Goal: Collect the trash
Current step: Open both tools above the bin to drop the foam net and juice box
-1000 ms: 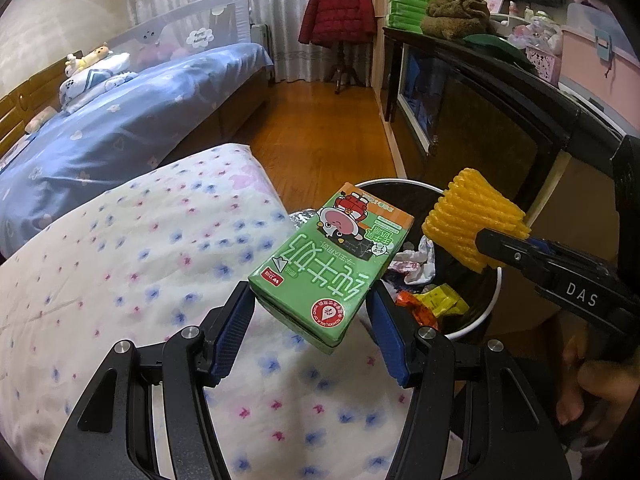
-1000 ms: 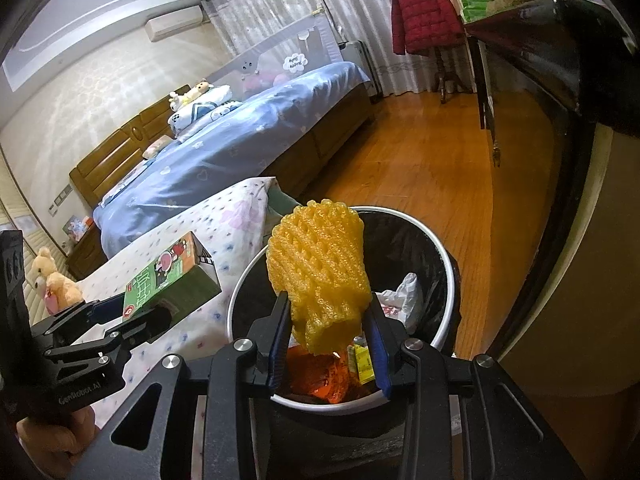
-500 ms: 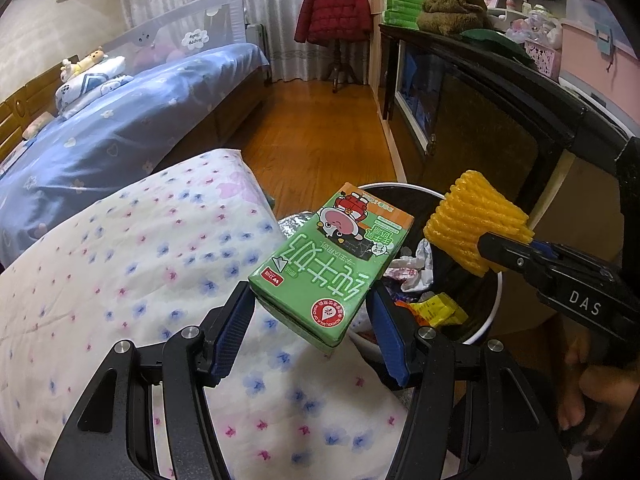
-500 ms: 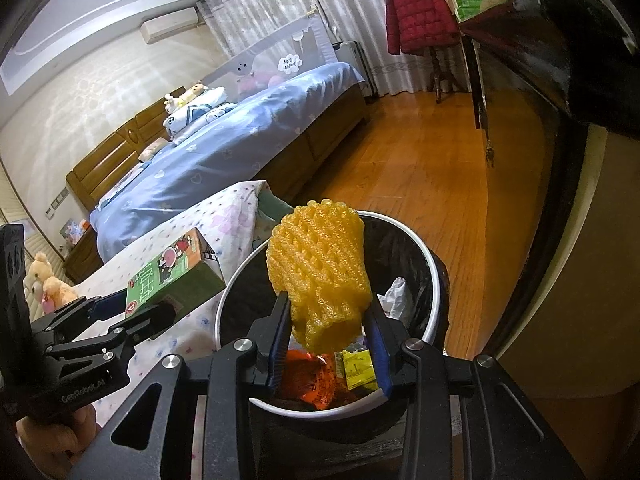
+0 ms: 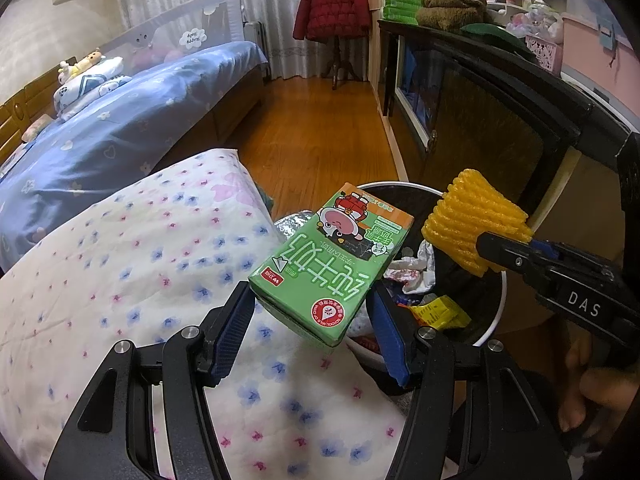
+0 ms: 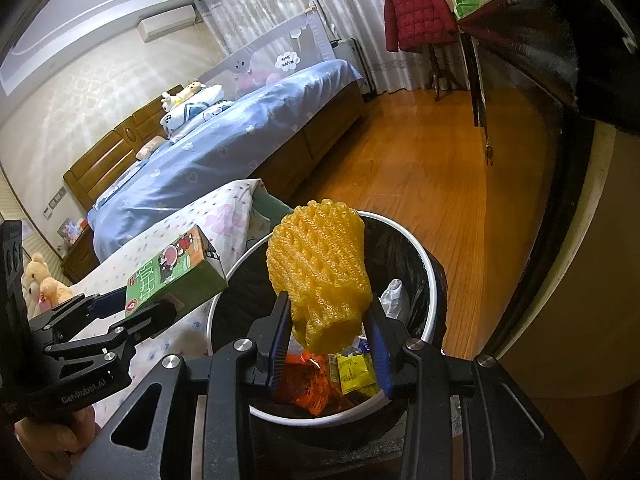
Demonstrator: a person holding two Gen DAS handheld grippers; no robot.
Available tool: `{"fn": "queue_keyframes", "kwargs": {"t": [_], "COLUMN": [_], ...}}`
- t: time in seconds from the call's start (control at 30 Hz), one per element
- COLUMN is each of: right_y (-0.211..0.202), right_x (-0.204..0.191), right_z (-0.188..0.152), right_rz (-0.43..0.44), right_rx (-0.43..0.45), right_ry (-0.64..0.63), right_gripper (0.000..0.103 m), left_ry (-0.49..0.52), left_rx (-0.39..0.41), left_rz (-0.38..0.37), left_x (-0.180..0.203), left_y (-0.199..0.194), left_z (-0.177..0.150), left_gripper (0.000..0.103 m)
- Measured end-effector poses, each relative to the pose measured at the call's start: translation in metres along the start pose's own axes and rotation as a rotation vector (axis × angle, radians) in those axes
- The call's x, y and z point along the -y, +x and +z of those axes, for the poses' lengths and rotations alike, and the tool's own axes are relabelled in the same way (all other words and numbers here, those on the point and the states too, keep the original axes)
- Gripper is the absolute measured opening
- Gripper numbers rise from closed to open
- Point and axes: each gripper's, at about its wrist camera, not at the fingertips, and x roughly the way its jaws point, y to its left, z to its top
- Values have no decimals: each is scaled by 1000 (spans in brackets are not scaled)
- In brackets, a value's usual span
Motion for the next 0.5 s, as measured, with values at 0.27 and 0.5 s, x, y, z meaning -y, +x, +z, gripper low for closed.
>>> {"fn": "queue_keyframes", "kwargs": {"t": [0.27, 0.5], "right_y": [6, 13], "right_x": [0, 0], "right_z": [2, 4], "right_rz": [-9, -15], "right_rx": [-10, -24], "right_ry": [2, 4], "right_gripper": [38, 39], "left_ry": [-4, -3], "left_rx": [-14, -23], "left_rz": [-8, -17], "left_x": [1, -1], "left_y": [8, 14], "left_z": [3, 6], "left_gripper": [58, 58]}}
